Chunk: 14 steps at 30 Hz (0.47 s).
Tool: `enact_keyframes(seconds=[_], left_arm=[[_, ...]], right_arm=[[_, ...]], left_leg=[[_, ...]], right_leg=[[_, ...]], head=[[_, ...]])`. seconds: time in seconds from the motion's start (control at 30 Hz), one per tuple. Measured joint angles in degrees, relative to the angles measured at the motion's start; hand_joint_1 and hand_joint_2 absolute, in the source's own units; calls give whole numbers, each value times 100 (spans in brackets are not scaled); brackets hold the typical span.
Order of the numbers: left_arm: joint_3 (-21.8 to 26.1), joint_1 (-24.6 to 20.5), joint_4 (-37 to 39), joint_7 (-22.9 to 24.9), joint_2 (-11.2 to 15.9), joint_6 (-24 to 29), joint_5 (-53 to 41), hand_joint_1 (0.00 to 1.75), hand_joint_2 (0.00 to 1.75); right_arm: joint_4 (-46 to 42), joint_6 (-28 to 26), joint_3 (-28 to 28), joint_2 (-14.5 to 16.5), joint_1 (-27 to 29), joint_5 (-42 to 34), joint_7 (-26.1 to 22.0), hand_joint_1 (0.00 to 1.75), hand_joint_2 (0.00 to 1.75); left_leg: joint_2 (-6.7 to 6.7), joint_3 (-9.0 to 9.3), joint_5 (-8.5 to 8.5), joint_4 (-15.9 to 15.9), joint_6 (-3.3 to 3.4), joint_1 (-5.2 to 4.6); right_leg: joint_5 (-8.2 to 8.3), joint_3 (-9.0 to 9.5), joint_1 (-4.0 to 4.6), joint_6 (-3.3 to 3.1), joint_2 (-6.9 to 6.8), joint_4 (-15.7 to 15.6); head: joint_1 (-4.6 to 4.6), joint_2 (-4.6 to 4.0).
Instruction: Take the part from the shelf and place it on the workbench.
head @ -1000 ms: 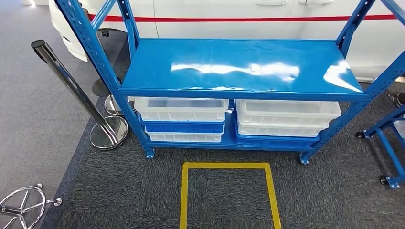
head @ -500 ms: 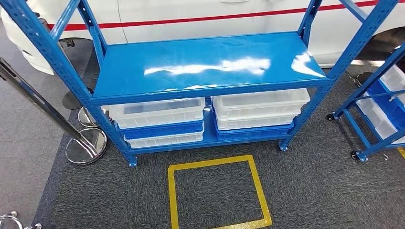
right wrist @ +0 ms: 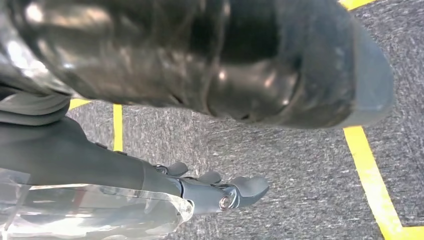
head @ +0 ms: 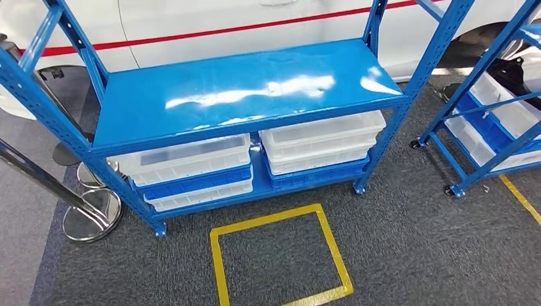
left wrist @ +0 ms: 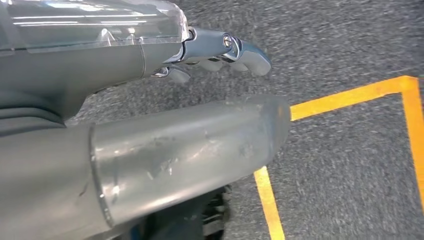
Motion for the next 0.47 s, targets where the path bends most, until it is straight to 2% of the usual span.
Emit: enact_keyframes(seconds=[0.03,0.1,0.13,0.2,0.27,0.3,0.33,0.37,0.43,0.47], left_arm=[[7,-4,0,1,0,0,-3,0,0],[8,0,0,2,-3,0,-9,0,0],[8,4,0,2,-5,0,-10,0,0],[10,9,0,3,-8,0,-10,0,0],[13,21,0,4,-7,1,-13,0,0],[14,26,0,5,-7,1,-16,0,0],[15,30,0,7,-8,1,-19,0,0],[16,30,0,8,-9,1,-25,0,0],[16,27,0,10,-17,0,-40,0,0],[16,26,0,10,-20,0,-45,0,0]], right_arm=[[0,-19,-1,2,4,13,8,0,0],[0,-26,-2,1,8,35,22,0,0],[0,-27,-3,-1,9,44,27,0,0],[0,-29,-6,-2,4,55,33,0,0],[0,-29,-7,0,-1,65,40,0,0],[0,-29,-8,1,1,69,45,0,0],[0,-29,-9,1,3,73,51,0,0],[0,-30,-11,1,6,74,55,0,0],[0,-34,-22,-3,5,74,60,0,0],[0,-36,-25,-4,4,74,61,0,0]], left_leg=[[-26,66,60,-191,31,-14],[-7,75,104,-223,107,-1],[8,82,135,-250,155,10],[46,80,181,-290,228,20],[85,59,187,-288,252,-3],[106,56,185,-286,256,-15],[122,57,182,-283,258,-26],[131,62,178,-279,257,-32],[139,76,164,-268,241,-41],[140,80,159,-265,235,-42]], right_leg=[[5,0,3,46,19,-6],[7,0,-1,117,10,-11],[-54,-27,2,141,-44,57],[-363,-230,5,173,-199,518],[-733,-570,8,200,-289,1259],[-806,-680,7,207,-300,1509],[-766,-691,7,207,-305,1557],[-622,-585,9,197,-311,1375],[-266,-162,26,143,-351,592],[-174,-34,31,125,-365,354]], head=[[1,0],[2,0],[3,0],[4,0],[2,0],[2,0],[2,0],[3,0],[3,0],[3,0]])
